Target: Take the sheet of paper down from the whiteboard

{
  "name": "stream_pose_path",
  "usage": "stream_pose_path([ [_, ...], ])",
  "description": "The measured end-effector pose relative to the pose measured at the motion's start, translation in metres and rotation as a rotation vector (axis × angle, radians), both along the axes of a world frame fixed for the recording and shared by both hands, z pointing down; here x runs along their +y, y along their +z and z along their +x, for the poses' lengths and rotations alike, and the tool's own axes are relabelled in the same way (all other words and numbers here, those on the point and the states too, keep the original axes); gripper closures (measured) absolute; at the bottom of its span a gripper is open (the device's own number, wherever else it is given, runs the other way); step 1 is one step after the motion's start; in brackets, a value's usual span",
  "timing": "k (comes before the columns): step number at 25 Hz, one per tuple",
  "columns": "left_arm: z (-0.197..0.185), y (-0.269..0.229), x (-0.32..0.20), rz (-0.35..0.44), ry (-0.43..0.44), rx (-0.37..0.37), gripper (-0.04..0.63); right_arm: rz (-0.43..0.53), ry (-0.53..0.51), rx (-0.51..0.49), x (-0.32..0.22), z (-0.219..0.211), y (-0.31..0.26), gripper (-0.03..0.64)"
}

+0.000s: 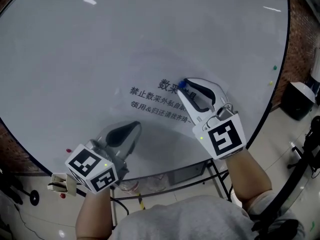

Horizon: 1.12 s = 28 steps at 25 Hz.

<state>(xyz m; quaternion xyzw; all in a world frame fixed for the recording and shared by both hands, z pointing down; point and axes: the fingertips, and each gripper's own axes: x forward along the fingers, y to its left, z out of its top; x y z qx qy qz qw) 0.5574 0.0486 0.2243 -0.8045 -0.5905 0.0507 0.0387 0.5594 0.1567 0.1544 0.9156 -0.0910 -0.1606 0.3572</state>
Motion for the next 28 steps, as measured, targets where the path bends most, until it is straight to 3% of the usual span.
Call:
stream_pose_path([
  [17,0.029,-0.005,-0.045,0.001,-0.166,0.021,0.561,-0.013,0.013,0.020,0.001,0.001,0.000,0.537],
  [22,0.036,-0.020,-0.059,-0.012,-0.230,0.059,0.529,-0.015,0.014,0.016,0.002,0.002,0.000,0.532],
  [28,0.039,-0.027,-0.053,-0.009,-0.215,0.047,0.518,0.000,0.012,0.024,0.002,0.001,-0.001,0.532],
])
